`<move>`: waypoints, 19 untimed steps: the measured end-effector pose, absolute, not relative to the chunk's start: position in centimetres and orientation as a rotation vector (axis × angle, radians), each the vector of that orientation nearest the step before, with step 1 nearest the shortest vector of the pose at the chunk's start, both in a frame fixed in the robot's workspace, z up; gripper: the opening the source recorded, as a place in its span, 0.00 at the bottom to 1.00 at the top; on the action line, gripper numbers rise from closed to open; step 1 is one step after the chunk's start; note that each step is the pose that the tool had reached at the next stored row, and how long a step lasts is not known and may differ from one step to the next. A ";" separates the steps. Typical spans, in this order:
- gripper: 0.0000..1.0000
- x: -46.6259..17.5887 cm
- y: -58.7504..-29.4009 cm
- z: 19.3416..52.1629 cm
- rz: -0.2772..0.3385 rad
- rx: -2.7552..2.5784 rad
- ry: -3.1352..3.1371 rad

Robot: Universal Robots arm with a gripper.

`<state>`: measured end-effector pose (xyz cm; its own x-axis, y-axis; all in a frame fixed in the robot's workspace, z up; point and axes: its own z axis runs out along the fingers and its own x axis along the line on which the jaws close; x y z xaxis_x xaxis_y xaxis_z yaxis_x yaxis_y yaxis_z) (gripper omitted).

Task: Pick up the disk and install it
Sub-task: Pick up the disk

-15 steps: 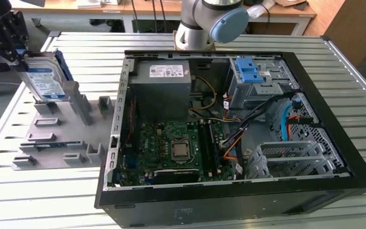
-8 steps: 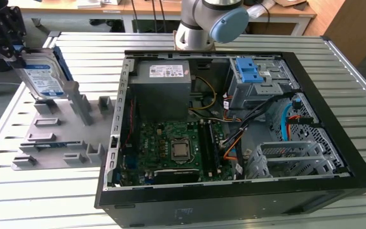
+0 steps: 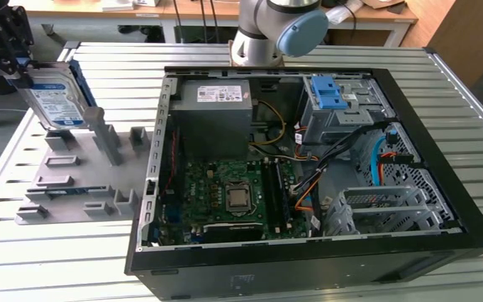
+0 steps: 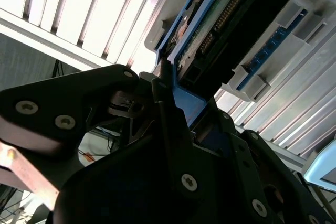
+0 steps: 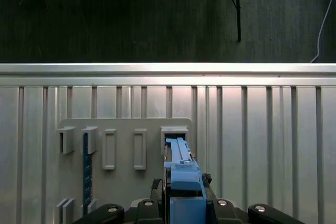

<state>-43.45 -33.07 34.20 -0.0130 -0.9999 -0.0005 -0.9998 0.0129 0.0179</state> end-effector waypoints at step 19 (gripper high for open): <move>0.36 -43.5 -33.1 35.3 0.001 2.208 -2.237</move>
